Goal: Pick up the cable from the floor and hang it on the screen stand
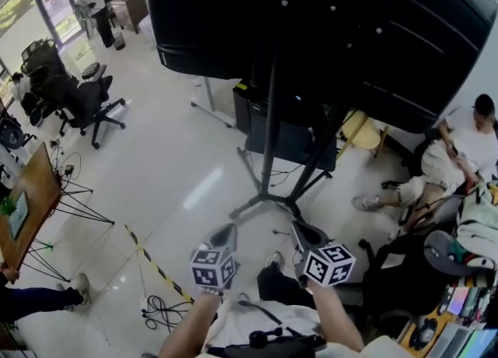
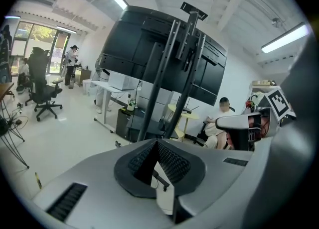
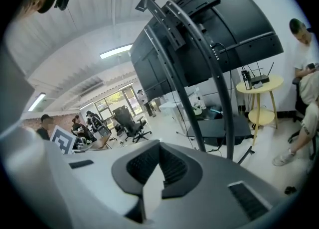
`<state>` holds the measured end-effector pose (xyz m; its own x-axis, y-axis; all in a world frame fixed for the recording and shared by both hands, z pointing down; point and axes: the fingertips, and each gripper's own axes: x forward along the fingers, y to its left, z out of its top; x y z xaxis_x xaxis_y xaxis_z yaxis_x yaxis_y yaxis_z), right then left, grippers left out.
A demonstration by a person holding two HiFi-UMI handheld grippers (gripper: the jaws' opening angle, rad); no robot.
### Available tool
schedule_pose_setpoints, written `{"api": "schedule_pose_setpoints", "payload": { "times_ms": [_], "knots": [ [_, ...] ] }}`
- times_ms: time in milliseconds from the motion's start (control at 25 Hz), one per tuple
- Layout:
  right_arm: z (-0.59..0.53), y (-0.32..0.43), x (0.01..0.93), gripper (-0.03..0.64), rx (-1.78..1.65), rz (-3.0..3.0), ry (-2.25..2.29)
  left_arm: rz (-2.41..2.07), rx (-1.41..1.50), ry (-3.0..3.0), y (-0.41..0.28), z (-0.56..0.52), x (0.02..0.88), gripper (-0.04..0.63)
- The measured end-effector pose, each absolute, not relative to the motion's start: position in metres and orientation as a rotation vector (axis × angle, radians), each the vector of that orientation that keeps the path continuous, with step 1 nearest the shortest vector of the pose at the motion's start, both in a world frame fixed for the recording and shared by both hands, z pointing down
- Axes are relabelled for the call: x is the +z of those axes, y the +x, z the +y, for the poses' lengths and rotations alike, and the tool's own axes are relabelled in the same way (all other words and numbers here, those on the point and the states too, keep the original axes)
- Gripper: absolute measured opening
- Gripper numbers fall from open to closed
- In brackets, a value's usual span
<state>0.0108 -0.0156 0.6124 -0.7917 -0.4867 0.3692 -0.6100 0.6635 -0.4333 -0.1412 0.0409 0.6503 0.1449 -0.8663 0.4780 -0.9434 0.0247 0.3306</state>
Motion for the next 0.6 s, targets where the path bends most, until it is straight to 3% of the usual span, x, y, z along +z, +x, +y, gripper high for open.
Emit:
{"api": "schedule_pose_setpoints", "payload": {
  "times_ms": [600],
  "knots": [
    [-0.172, -0.001, 0.614, 0.005, 0.779, -2.675, 0.797, -1.752, 0.291, 1.734, -0.163, -0.131, 0.729, 0.005]
  ]
}}
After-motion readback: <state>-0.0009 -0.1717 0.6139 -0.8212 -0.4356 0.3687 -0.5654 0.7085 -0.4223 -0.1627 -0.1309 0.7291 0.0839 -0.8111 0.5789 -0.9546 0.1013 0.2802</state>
